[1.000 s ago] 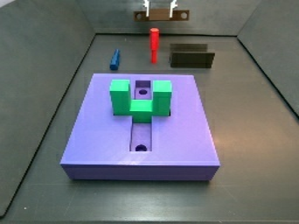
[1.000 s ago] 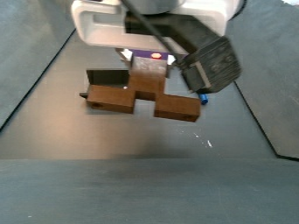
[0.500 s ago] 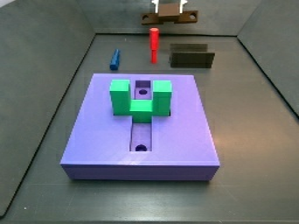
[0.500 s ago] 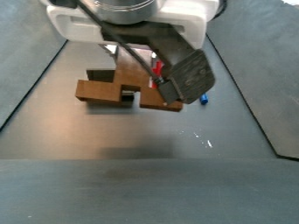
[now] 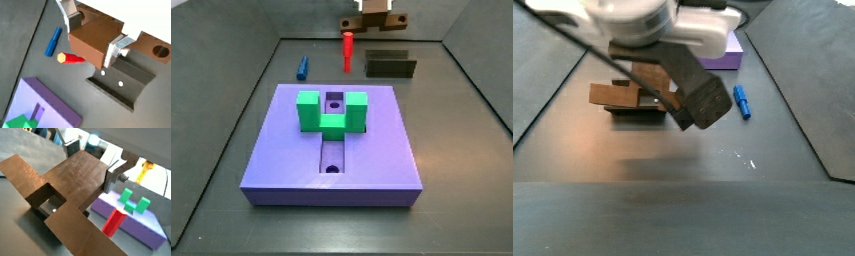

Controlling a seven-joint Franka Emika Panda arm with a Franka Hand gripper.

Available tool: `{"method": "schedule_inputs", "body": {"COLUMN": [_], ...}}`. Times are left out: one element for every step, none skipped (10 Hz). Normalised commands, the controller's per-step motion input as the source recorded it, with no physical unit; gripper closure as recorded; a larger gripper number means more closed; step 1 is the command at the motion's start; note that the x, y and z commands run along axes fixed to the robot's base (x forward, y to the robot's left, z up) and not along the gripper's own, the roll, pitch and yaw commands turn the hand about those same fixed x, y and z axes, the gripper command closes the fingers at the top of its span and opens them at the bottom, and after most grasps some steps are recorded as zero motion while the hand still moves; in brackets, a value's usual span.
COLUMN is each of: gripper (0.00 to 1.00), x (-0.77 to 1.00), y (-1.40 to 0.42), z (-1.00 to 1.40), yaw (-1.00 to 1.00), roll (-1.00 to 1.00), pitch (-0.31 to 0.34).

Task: Pick up the brown object. Move up. Place the brown object on the fixture. Regrasp the brown object. Move to above the board. Insert the brown object.
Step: Place the brown object on the fixture.

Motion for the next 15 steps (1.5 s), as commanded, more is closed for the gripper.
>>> {"method": "schedule_inputs", "body": {"gripper": [1.00, 1.00, 1.00, 1.00, 1.00, 1.00, 1.00, 1.00, 1.00, 1.00, 1.00, 1.00, 1.00, 1.00, 1.00], "x": [0.08, 0.43, 0.71, 0.79, 0.75, 0.68, 0.63, 0.61, 0.60, 0.56, 0.55, 0.55, 0.58, 0.52, 0.29], "y": [0.00, -0.13, -0.28, -0.34, -0.34, -0.30, -0.22, -0.17, -0.17, -0.17, -0.19, -0.20, -0.20, -0.15, -0.05], "z": [0.00, -0.03, -0.06, -0.06, 0.00, 0.00, 0.00, -0.02, -0.05, -0.07, -0.11, -0.19, -0.25, -0.29, -0.31], "yaw": [0.00, -0.11, -0.16, -0.14, -0.12, -0.13, -0.15, -0.16, -0.16, -0.13, -0.13, -0.12, -0.11, -0.05, 0.00], "roll": [0.00, -0.15, -0.29, -0.29, -0.32, -0.29, -0.21, -0.17, -0.14, -0.10, -0.08, -0.05, -0.01, 0.00, 0.00], "pitch": [0.003, 0.000, 0.000, 0.000, 0.000, 0.000, 0.000, 0.000, 0.000, 0.000, 0.000, 0.000, 0.000, 0.000, 0.000]}}
